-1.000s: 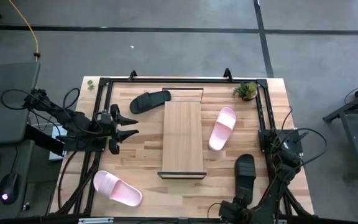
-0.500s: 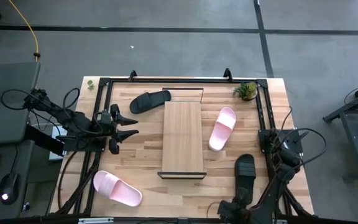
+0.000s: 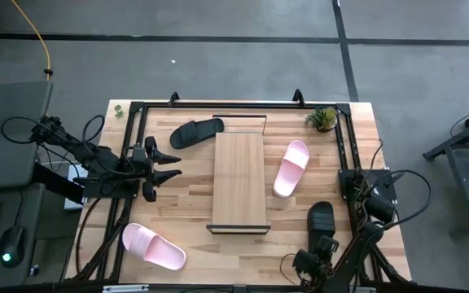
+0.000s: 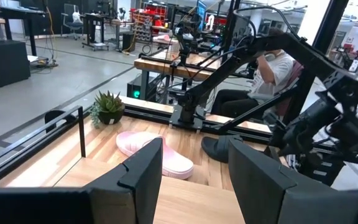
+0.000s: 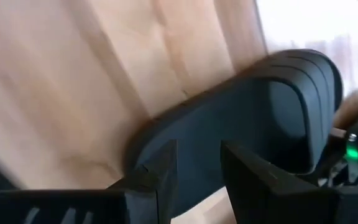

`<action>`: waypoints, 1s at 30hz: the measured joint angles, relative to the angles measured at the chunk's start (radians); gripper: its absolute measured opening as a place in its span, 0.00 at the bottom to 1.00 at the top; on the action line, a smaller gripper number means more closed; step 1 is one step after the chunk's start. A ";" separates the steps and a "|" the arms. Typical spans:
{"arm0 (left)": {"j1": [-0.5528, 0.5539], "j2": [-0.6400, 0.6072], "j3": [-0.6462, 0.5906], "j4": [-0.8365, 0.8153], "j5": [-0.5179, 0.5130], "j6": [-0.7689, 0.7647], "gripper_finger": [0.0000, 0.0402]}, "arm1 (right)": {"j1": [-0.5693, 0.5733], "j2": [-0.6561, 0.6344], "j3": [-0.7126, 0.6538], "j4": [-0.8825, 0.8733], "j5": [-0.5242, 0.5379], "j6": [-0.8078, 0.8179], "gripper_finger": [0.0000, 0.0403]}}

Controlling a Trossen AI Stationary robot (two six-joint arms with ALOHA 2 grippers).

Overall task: Pick and place slides into the shelf
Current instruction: Put the bottom black slipper on the shelf

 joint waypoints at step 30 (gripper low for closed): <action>0.000 0.000 0.000 -0.021 0.000 0.000 0.42 | 0.011 0.000 -0.037 0.001 0.193 0.025 0.28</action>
